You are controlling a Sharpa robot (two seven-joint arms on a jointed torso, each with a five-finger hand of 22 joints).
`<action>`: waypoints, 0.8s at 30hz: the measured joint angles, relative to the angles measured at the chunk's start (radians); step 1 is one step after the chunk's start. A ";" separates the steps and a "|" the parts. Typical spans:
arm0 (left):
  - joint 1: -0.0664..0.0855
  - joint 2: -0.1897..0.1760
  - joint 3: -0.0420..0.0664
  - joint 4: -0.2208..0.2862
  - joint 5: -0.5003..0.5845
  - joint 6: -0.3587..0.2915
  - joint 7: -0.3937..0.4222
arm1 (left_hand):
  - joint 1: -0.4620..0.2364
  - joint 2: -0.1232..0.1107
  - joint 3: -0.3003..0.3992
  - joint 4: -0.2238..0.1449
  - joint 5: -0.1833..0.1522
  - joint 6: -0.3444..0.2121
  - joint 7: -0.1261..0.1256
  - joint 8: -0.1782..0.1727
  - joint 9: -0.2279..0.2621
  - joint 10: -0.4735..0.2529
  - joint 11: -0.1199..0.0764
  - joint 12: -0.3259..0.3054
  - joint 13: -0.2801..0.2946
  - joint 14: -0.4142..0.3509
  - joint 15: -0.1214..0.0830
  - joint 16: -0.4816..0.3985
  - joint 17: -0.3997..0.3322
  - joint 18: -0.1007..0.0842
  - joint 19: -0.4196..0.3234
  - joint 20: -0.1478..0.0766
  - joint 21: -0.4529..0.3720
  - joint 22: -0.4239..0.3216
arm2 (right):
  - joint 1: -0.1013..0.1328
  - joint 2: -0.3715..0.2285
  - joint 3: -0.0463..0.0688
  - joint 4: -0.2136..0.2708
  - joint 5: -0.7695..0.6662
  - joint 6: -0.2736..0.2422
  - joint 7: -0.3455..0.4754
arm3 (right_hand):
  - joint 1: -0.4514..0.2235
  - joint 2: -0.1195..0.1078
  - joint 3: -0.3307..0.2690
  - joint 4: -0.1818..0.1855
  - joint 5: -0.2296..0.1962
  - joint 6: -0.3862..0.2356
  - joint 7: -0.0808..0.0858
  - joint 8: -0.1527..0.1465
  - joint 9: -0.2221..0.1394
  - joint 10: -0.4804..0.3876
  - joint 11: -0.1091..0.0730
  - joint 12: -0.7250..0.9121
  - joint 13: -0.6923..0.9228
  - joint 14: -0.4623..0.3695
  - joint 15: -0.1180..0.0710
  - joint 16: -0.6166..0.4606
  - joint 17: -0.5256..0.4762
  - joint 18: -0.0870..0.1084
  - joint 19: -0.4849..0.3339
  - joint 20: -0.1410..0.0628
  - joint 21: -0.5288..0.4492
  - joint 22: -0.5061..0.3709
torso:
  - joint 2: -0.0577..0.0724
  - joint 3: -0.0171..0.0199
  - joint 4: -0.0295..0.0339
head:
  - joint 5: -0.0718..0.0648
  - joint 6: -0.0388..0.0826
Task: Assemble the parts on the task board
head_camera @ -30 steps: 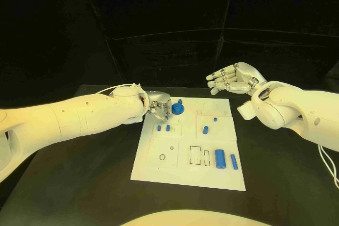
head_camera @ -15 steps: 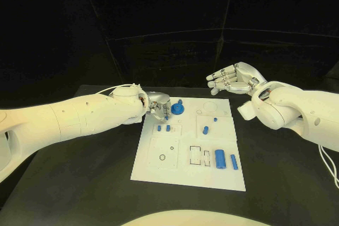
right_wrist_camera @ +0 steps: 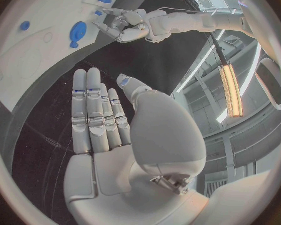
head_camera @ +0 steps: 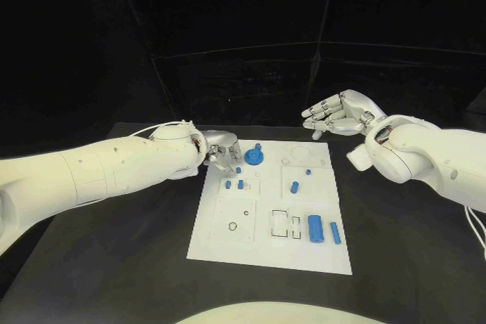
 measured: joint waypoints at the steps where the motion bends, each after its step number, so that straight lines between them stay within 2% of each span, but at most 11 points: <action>1: 0.000 -0.006 0.000 0.003 0.003 -0.007 0.001 | 0.000 0.000 -0.005 0.000 0.001 0.000 0.000 0.000 0.000 -0.003 0.003 0.000 0.000 0.000 0.000 0.000 -0.001 0.000 0.002 0.002 0.000 -0.002 | 0.000 0.001 0.000 -0.008 -0.028 0.004 -0.008 | 0.010 0.000 0.002 -0.009 -0.006 0.004 -0.004 0.000 0.000 -0.001 -0.001 0.000 0.000 0.005 -0.005 0.014 0.008 0.000 0.013 -0.007 0.016 0.010 | 0.000 0.0001 0.0000 | 0.000 0.001; 6: 0.000 -0.048 0.001 0.013 0.048 -0.048 0.016 | 0.001 0.001 -0.019 0.005 0.001 0.001 0.001 0.000 0.001 -0.003 0.003 0.004 0.003 0.004 0.004 0.000 -0.002 0.000 0.004 0.004 -0.008 -0.008 | -0.001 0.000 0.000 -0.032 -0.235 0.032 -0.065 | 0.015 0.005 0.016 -0.043 -0.014 0.031 -0.017 0.000 0.001 -0.002 -0.011 0.020 0.000 0.006 -0.018 0.147 0.077 0.000 0.043 -0.033 0.108 0.070 | 0.000 0.0006 0.0000 | -0.006 0.006; 9: 0.000 -0.076 0.002 0.015 0.130 -0.075 0.042 | 0.003 0.016 -0.029 0.009 0.005 0.047 0.017 0.023 0.009 0.067 -0.004 0.046 0.013 0.004 0.003 0.000 -0.005 0.000 0.001 0.006 -0.026 -0.022 | -0.006 -0.006 0.000 -0.026 -0.364 0.046 -0.098 | 0.015 0.005 0.031 -0.058 -0.020 0.044 -0.029 0.000 0.001 0.009 -0.021 0.030 0.000 0.006 -0.029 0.260 0.133 0.000 0.046 -0.037 0.169 0.114 | 0.000 0.0011 -0.0001 | -0.012 0.009; 12: 0.000 -0.112 0.002 0.024 0.301 -0.113 0.106 | 0.012 0.041 -0.014 0.015 0.008 0.111 0.012 0.055 0.018 0.151 -0.019 0.089 0.024 0.003 -0.002 0.000 -0.005 0.000 -0.004 0.004 -0.039 -0.034 | -0.015 -0.020 -0.001 -0.006 -0.507 0.057 -0.135 | 0.012 0.008 0.042 -0.069 -0.024 0.054 -0.031 0.000 0.001 0.010 -0.023 0.030 0.000 0.006 -0.028 0.350 0.178 0.000 0.046 -0.037 0.224 0.159 | 0.001 0.0017 -0.0008 | -0.027 0.015; 14: 0.000 -0.129 0.001 0.036 0.423 -0.135 0.155 | 0.012 0.041 -0.010 0.014 0.014 0.120 0.006 0.058 0.019 0.165 -0.023 0.093 0.024 0.002 -0.006 -0.004 -0.013 0.001 -0.008 0.000 -0.054 -0.045 | -0.021 -0.029 -0.001 0.006 -0.579 0.061 -0.154 | 0.003 0.006 0.049 -0.068 -0.024 0.054 -0.031 0.000 0.001 0.010 -0.023 0.030 0.000 0.006 -0.028 0.378 0.191 0.000 0.046 -0.037 0.252 0.186 | 0.001 0.0017 -0.0009 | -0.039 0.019; 16: 0.000 -0.147 0.001 0.054 0.574 -0.159 0.222 | 0.006 0.047 -0.007 0.017 0.015 0.120 0.006 0.058 0.018 0.167 -0.024 0.093 0.022 0.002 -0.006 -0.016 -0.036 0.016 -0.022 -0.004 -0.083 -0.071 | -0.028 -0.038 -0.001 0.018 -0.655 0.063 -0.176 | -0.003 0.007 0.053 -0.072 -0.024 0.057 -0.035 0.000 0.001 0.010 -0.023 0.030 0.000 0.006 -0.028 0.396 0.202 0.000 0.046 -0.037 0.283 0.220 | 0.002 0.0012 -0.0008 | -0.053 0.022; 18: 0.000 -0.162 0.001 0.071 0.716 -0.176 0.290 | -0.001 0.054 -0.003 0.021 0.015 0.120 0.006 0.058 0.015 0.167 -0.024 0.093 0.018 0.002 -0.006 -0.032 -0.069 0.015 -0.037 -0.004 -0.119 -0.102 | -0.035 -0.043 -0.001 0.026 -0.721 0.063 -0.197 | -0.009 0.005 0.061 -0.071 -0.026 0.057 -0.035 0.000 0.001 0.010 -0.023 0.030 0.000 0.006 -0.028 0.418 0.213 0.000 0.050 -0.036 0.328 0.272 | 0.001 0.0006 -0.0008 | -0.063 0.023; 20: 0.000 -0.174 0.001 0.082 0.832 -0.184 0.345 | -0.006 0.059 0.001 0.025 0.015 0.120 0.006 0.058 0.011 0.166 -0.023 0.093 0.012 -0.008 -0.009 -0.064 -0.137 0.031 -0.063 -0.003 -0.182 -0.156 | -0.042 -0.044 -0.001 0.032 -0.772 0.063 -0.214 | -0.013 0.002 0.063 -0.071 -0.029 0.057 -0.035 0.000 0.001 0.008 -0.025 0.030 0.000 0.006 -0.028 0.441 0.225 0.000 0.065 -0.037 0.374 0.325 | 0.001 0.0002 -0.0008 | -0.069 0.023; 21: 0.000 -0.178 0.001 0.087 0.884 -0.187 0.371 | -0.010 0.062 0.004 0.028 0.019 0.120 0.006 0.058 0.008 0.161 -0.018 0.090 0.009 -0.027 -0.008 -0.087 -0.184 0.032 -0.082 -0.002 -0.227 -0.195 | -0.046 -0.044 -0.001 0.035 -0.794 0.063 -0.221 | -0.013 0.002 0.067 -0.072 -0.029 0.057 -0.035 0.000 0.001 0.006 -0.026 0.030 0.000 0.006 -0.028 0.453 0.230 -0.010 0.072 -0.036 0.397 0.353 | 0.001 0.0001 -0.0008 | -0.072 0.024; 23: 0.001 -0.187 0.001 0.101 1.000 -0.188 0.425 | -0.023 0.065 0.000 0.034 0.020 0.113 0.013 0.058 0.006 0.148 -0.013 0.086 0.005 -0.065 -0.004 -0.137 -0.281 0.046 -0.116 0.001 -0.292 -0.247 | -0.054 -0.044 -0.001 0.042 -0.840 0.064 -0.238 | -0.015 0.000 0.070 -0.075 -0.029 0.057 -0.035 0.000 0.001 0.002 -0.029 0.030 0.000 0.006 -0.028 0.477 0.243 -0.025 0.091 -0.035 0.444 0.409 | 0.001 -0.0001 -0.0008 | -0.079 0.025; 24: 0.001 -0.190 0.001 0.107 1.043 -0.187 0.445 | -0.024 0.064 -0.001 0.035 0.020 0.113 0.013 0.058 0.005 0.148 -0.013 0.086 0.004 -0.079 -0.003 -0.155 -0.314 0.046 -0.124 0.003 -0.304 -0.255 | -0.058 -0.043 -0.001 0.044 -0.858 0.065 -0.245 | -0.018 -0.004 0.070 -0.075 -0.029 0.057 -0.035 0.000 0.000 -0.004 -0.027 0.030 0.000 0.006 -0.028 0.489 0.249 -0.024 0.097 -0.033 0.466 0.435 | 0.001 -0.0003 -0.0008 | -0.081 0.026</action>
